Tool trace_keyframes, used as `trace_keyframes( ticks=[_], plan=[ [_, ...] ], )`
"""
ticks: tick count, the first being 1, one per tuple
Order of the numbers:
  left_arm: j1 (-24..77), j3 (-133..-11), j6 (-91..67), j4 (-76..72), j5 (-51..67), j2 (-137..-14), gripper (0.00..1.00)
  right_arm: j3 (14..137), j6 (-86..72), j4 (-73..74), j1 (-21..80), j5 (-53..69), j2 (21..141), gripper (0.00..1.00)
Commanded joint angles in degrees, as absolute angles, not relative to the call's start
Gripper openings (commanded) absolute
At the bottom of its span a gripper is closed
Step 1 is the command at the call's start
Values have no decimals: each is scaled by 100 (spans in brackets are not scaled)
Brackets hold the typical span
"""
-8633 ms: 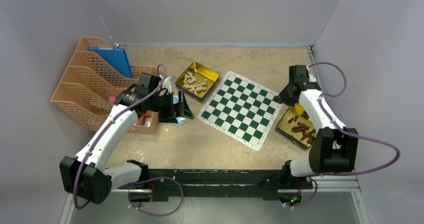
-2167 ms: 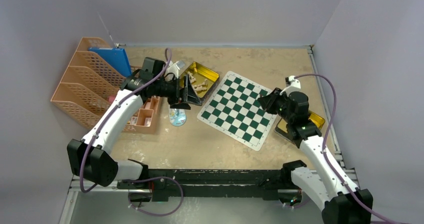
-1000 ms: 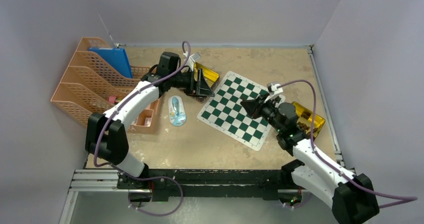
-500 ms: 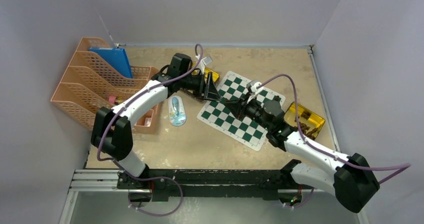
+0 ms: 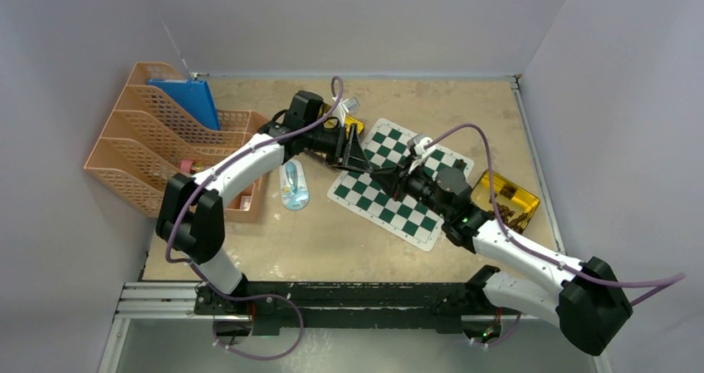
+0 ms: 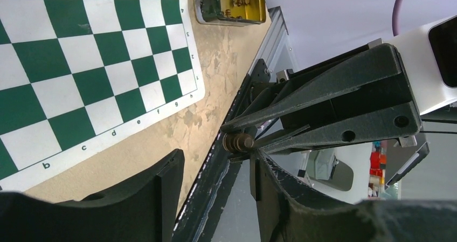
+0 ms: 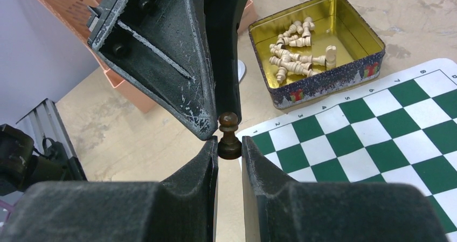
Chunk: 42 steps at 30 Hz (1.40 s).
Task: Set up the chess pieces on the board
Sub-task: Place the chess piece on the chessboard.
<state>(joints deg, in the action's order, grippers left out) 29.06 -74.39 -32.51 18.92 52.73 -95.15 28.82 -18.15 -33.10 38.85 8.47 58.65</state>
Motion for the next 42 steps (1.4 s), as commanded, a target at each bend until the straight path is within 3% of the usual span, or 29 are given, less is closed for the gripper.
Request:
trace_keyframes(
  ticks=[1,11,17,25,29,42],
  plan=[
    [2936,-7700,-3225,1815,5387,-9454,47,3058,-1872,-3590,3965,782,5814,19],
    [2942,-7709,-3377,1665,5243,-9444,48,3185,-1829,-3574,4001,738,5921,19],
    [2944,-7643,-3487,1489,5493,-9527,35,3196,-1812,-3553,4011,660,5933,18],
    [2942,-7553,-3639,1286,5561,-9527,42,3147,-1837,-3556,4010,633,5889,18],
    [2951,-7521,-3591,1290,5598,-9545,36,3144,-1828,-3532,4011,593,5869,18],
    [3003,-7530,-3664,1248,5399,-9663,32,3071,-1800,-3538,4016,615,5860,19]
  ],
)
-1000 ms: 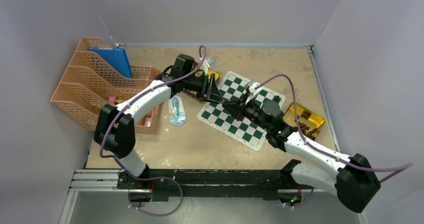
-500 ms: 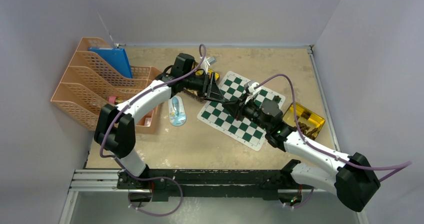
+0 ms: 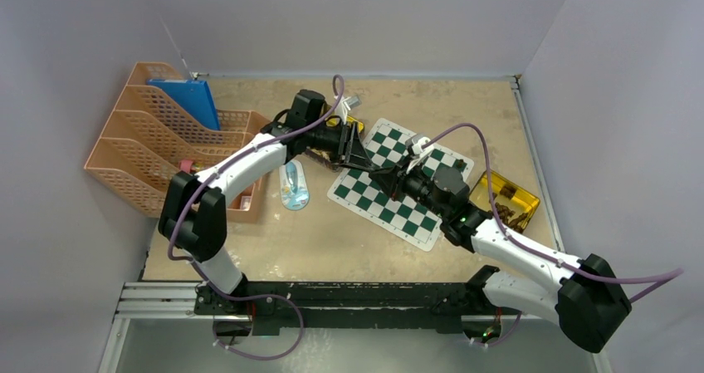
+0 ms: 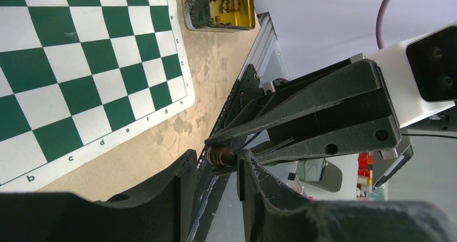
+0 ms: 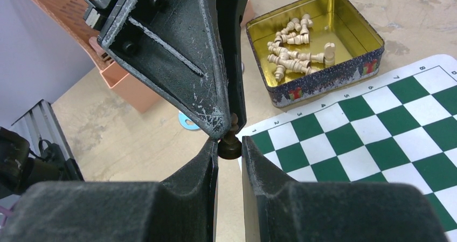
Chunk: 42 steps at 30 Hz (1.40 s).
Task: Set up the chess pieces on the board
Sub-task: Place the chess piece on the chessboard.
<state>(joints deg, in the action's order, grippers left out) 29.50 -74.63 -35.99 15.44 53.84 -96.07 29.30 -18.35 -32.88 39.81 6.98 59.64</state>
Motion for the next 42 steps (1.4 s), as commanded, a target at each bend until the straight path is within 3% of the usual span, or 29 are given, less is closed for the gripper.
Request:
trace_keyframes(
  ticks=[1,7,10,16,23,31,42],
  plan=[
    [3021,-7524,-3691,1187,5405,-9665,29,3074,-1796,-3537,4017,618,5862,19],
    [3124,-7537,-3609,1218,5312,-9642,10,3070,-1829,-3534,4016,593,5897,20],
    [3149,-7658,-3514,1436,5007,-9642,4,3143,-1897,-3304,4013,406,5834,27],
    [3325,-8242,-3047,1816,3834,-9718,0,3154,-2265,-2622,4012,-298,5263,59],
    [3332,-8265,-2659,1017,2279,-9847,0,3395,-2676,-1241,4016,-1187,4471,96],
    [3339,-8322,-2119,-280,802,-10293,0,3634,-2815,-201,4009,-1697,3646,99],
    [3400,-8794,-1443,-1238,514,-11563,0,3897,-3068,259,4015,-2195,3527,99]
  ],
)
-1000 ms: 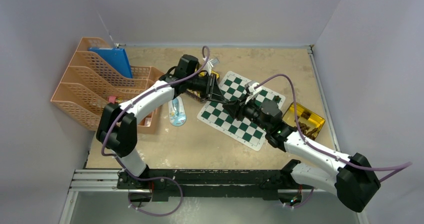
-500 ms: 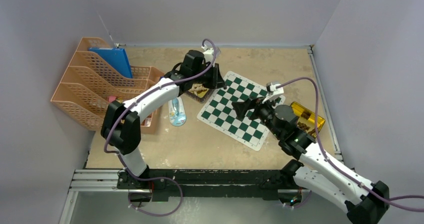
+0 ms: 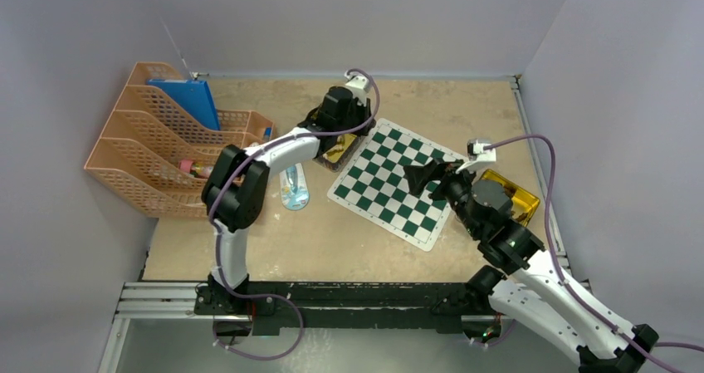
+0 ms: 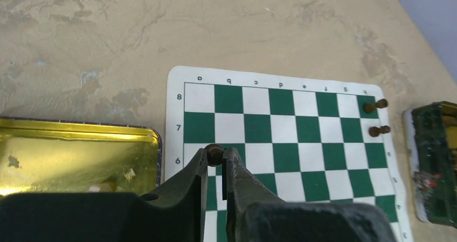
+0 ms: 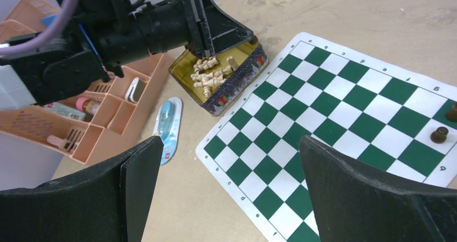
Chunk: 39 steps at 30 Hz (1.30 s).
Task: Set up the chess pieces on the board
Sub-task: Place the chess piece on the chessboard.
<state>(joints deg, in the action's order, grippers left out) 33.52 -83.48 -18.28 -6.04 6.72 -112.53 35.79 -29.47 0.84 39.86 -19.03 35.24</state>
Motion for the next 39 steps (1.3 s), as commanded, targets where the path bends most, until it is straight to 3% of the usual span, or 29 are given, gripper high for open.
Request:
trace_keyframes(
  ticks=[1,20,39],
  plan=[
    [3399,-8871,-1442,-1235,528,-11699,0,3883,-3063,255,4013,-2212,3519,99],
    [3661,-9191,-1022,-1728,316,-12847,2,4061,-2952,603,4012,-2346,3326,99],
    [3662,-9357,-770,-1804,17,-13209,3,4018,-2871,556,4012,-2364,3359,99]
  ],
)
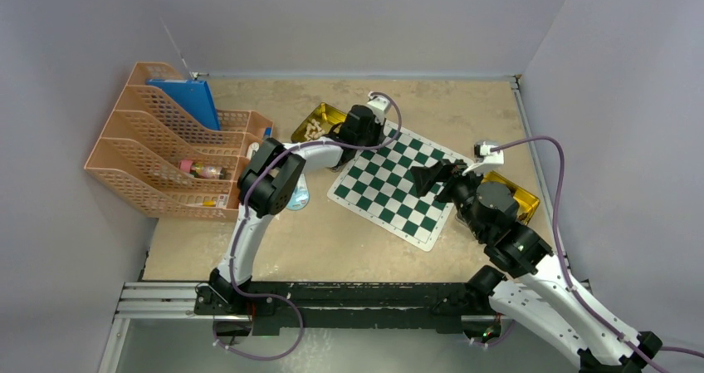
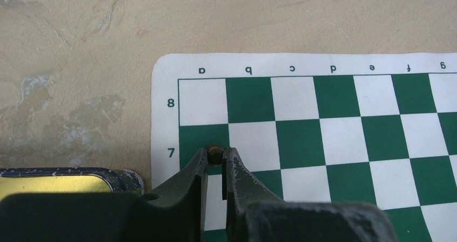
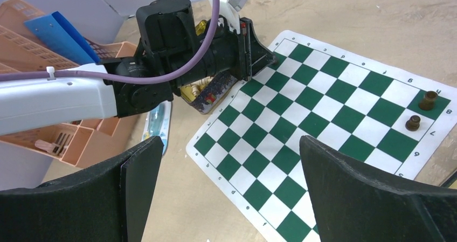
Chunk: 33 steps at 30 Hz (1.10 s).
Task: Set up the chess pieces on the board
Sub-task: Place the chess piece on the chessboard.
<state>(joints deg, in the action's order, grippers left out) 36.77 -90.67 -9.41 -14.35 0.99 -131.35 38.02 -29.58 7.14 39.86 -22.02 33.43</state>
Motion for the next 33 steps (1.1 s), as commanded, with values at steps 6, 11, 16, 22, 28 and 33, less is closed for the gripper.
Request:
trace_keyframes(
  ticks=[6,11,16,22,28,33],
  plan=[
    [3660,-9393,-722,-1776,10,-13293,5,4031,-2856,553,4015,-2365,3412,99],
    [3664,-9400,-703,-1753,9,-13320,8,4018,-2843,545,4015,-2358,3385,99],
    [3662,-9428,-695,-1699,15,-13316,16,4019,-2838,532,4016,-2352,3384,99],
    [3659,-9562,-706,-1499,-63,-13275,28,4005,-2827,512,4013,-2319,3389,99],
    [3664,-9667,-786,-1313,110,-13140,39,3974,-2795,459,4011,-2215,3465,99],
    [3661,-9791,-902,-976,159,-12944,43,3951,-2797,426,4014,-2157,3507,99]
  ],
)
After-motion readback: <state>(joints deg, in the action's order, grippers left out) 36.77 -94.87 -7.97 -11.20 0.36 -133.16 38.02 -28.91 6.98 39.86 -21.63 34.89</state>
